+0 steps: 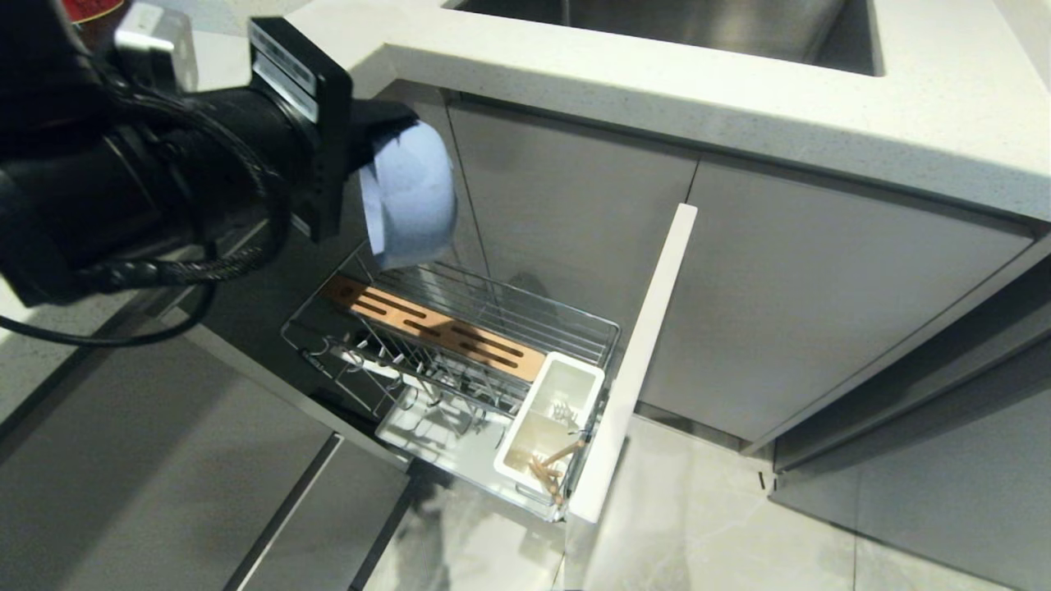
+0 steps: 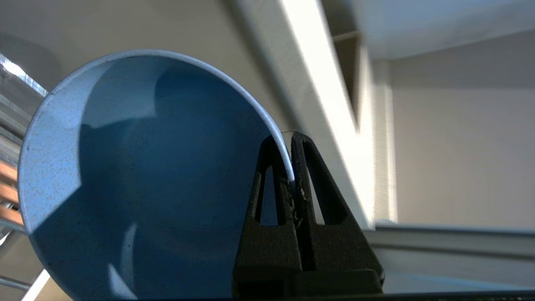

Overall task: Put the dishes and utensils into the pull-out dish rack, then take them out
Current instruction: Pick up the bowl and place it in the cupboard

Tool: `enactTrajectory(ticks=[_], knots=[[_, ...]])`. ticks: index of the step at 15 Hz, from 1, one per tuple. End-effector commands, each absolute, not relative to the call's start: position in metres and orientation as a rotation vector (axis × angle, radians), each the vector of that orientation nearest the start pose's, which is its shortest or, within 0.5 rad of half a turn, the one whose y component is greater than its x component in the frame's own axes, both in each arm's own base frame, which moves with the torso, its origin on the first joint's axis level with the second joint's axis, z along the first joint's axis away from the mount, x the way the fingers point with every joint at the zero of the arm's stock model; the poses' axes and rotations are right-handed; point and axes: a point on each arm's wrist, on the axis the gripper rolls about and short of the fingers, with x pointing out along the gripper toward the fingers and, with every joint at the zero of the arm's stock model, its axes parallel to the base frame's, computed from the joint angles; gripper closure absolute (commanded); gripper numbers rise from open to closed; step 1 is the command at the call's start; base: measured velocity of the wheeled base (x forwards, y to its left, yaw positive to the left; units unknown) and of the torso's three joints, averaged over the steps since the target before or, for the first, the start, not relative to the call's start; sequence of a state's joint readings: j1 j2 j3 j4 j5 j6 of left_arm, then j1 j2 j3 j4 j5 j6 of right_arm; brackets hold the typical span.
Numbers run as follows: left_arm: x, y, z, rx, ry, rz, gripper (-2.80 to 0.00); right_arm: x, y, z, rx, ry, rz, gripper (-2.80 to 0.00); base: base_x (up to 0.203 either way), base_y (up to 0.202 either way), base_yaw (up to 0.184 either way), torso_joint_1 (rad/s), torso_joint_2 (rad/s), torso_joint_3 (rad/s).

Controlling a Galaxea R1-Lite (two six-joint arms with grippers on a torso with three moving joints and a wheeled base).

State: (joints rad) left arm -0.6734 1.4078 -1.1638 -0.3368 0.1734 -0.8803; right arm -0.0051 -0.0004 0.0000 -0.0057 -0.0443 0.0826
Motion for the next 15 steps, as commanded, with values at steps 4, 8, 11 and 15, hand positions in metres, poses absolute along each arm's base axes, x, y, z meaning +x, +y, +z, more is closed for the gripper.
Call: enactTrajectory(ticks=[4, 8, 11, 15], knots=[[0.229, -0.206, 0.247, -0.910, 0.129, -0.369, 0.00, -0.023, -0.001, 0.076, 0.083, -0.013, -0.049, 0.00, 0.000, 0.000, 0.000, 0.000, 0.00, 0.000], [0.232, -0.208, 0.237, -1.002, 0.095, -0.382, 0.00, -0.023, -0.001, 0.076, 0.083, -0.013, -0.049, 0.00, 0.000, 0.000, 0.000, 0.000, 0.00, 0.000], [0.240, -0.201, 0.236, -1.038, 0.099, -0.374, 0.00, -0.023, -0.001, 0.076, 0.083, -0.013, -0.049, 0.00, 0.000, 0.000, 0.000, 0.000, 0.00, 0.000], [0.260, -0.195, 0.229, -1.093, 0.022, -0.390, 0.00, -0.023, -0.001, 0.076, 0.083, -0.013, -0.049, 0.00, 0.000, 0.000, 0.000, 0.000, 0.00, 0.000]])
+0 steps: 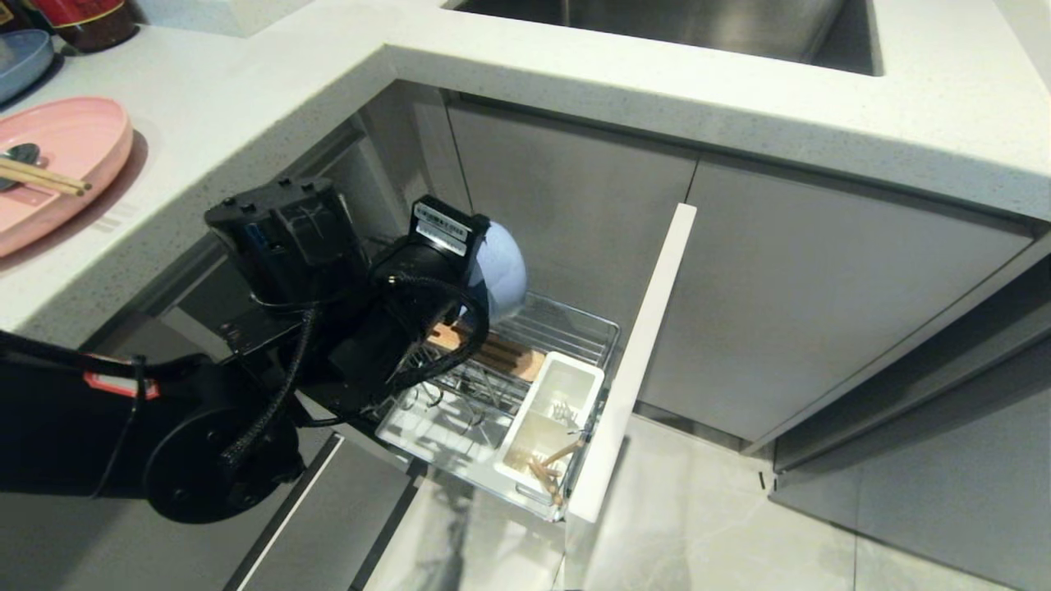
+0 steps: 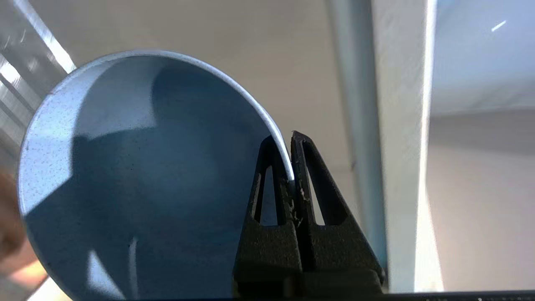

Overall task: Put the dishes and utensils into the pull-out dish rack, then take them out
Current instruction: Pick up the bowl and place it in the cupboard

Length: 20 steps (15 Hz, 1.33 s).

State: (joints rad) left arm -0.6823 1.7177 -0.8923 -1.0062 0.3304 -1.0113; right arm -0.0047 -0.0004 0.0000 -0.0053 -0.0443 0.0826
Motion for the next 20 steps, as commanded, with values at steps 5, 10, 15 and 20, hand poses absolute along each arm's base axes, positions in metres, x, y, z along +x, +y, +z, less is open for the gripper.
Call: enactTrajectory(ticks=[5, 10, 15, 20], knots=[[0.282, -0.201, 0.211, -1.121, -0.042, -0.399, 0.00, -0.023, -0.001, 0.076, 0.083, -0.013, -0.049, 0.00, 0.000, 0.000, 0.000, 0.000, 0.00, 0.000], [0.296, -0.208, 0.190, -1.125, -0.071, -0.399, 0.00, -0.023, -0.001, 0.076, 0.083, -0.013, -0.049, 0.00, 0.000, 0.000, 0.000, 0.000, 0.00, 0.000], [0.305, -0.214, 0.171, -1.125, -0.068, -0.381, 0.00, -0.023, -0.001, 0.076, 0.083, -0.013, -0.049, 0.00, 0.000, 0.000, 0.000, 0.000, 0.00, 0.000], [0.311, -0.218, 0.157, -1.140, -0.090, -0.397, 0.00, -0.023, -0.001, 0.076, 0.083, -0.013, -0.049, 0.00, 0.000, 0.000, 0.000, 0.000, 0.00, 0.000]])
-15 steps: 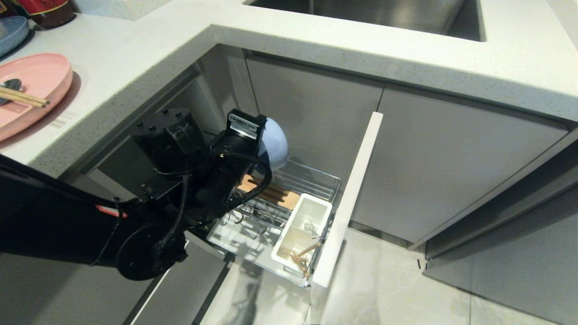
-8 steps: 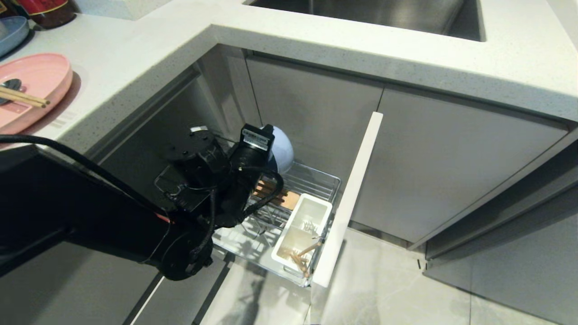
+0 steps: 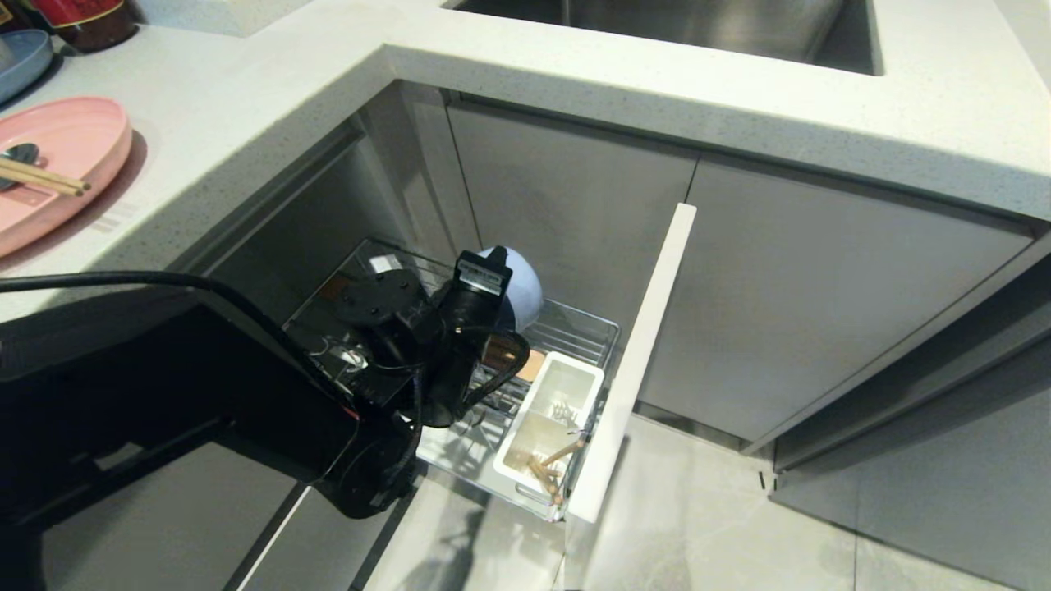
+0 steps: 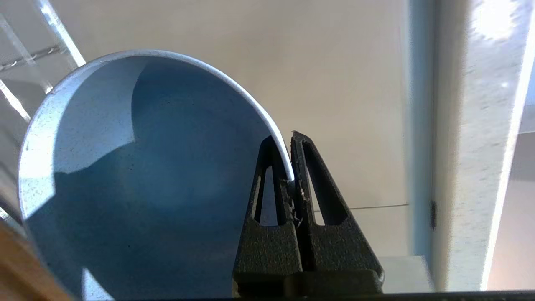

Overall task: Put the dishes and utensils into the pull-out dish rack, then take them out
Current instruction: Pick up the bowl and place it in the cupboard

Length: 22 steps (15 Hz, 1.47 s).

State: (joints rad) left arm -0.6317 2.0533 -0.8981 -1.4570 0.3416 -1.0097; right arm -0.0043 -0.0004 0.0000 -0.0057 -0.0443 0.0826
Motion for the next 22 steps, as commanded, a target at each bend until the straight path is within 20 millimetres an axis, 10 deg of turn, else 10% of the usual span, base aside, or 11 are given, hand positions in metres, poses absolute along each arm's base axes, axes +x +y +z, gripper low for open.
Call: enactTrajectory(ticks=[1, 22], knots=[[0.311, -0.218, 0.158, -1.150, -0.108, -0.412, 0.00, -0.023, -0.001, 0.076, 0.083, -0.013, -0.049, 0.00, 0.000, 0.000, 0.000, 0.000, 0.00, 0.000], [0.330, -0.211, 0.158, -1.184, -0.110, -0.501, 0.00, -0.023, -0.001, 0.076, 0.083, -0.013, -0.049, 0.00, 0.000, 0.000, 0.000, 0.000, 0.00, 0.000]])
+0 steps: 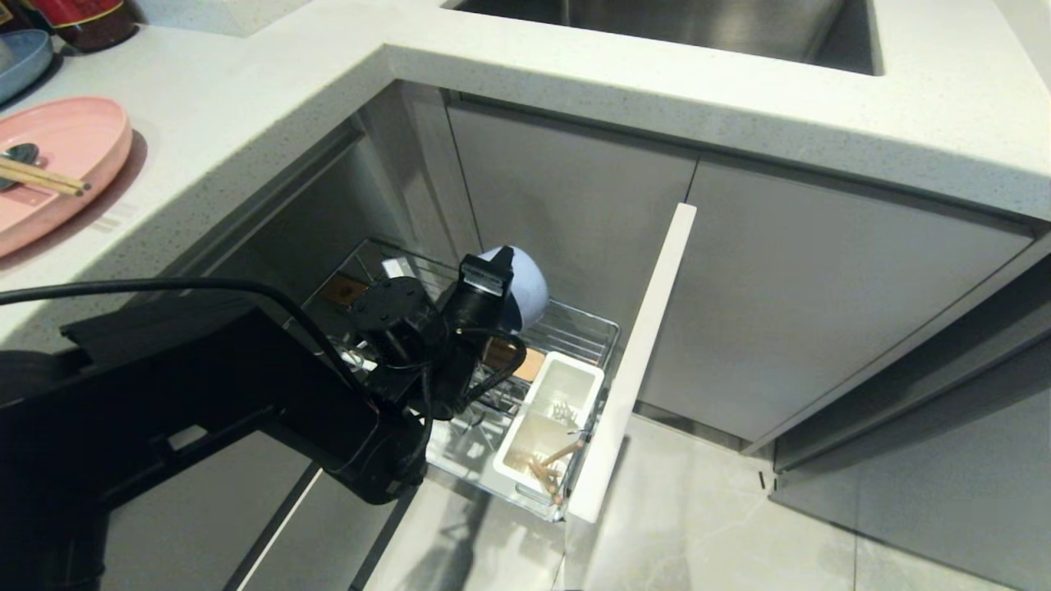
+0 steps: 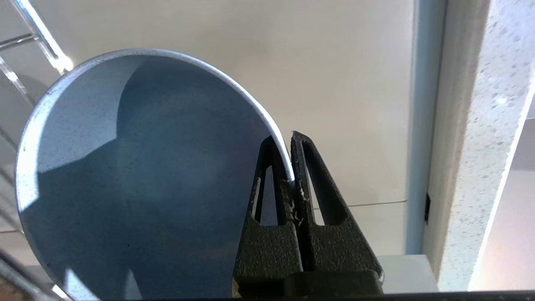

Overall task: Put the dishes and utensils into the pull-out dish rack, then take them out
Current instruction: Pick up the bowl and place it in the cupboard

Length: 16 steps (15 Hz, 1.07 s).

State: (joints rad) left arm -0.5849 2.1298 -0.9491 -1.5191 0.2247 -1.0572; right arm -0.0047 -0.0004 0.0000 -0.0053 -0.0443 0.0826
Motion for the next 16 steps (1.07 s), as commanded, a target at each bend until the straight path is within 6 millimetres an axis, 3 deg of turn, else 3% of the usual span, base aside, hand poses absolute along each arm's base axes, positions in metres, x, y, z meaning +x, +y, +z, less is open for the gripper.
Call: enactTrajectory(ticks=[1, 7, 16], knots=[[0.330, -0.211, 0.159, -1.195, -0.110, -0.506, 0.00, -0.023, -0.001, 0.076, 0.083, -0.013, -0.049, 0.00, 0.000, 0.000, 0.000, 0.000, 0.00, 0.000], [0.333, -0.208, 0.164, -1.226, -0.107, -0.542, 0.00, -0.023, -0.001, 0.076, 0.083, -0.013, -0.049, 0.00, 0.000, 0.000, 0.000, 0.000, 0.00, 0.000], [0.342, -0.213, 0.140, -1.256, -0.034, -0.535, 0.00, -0.023, -0.001, 0.076, 0.083, -0.013, -0.049, 0.00, 0.000, 0.000, 0.000, 0.000, 0.00, 0.000]])
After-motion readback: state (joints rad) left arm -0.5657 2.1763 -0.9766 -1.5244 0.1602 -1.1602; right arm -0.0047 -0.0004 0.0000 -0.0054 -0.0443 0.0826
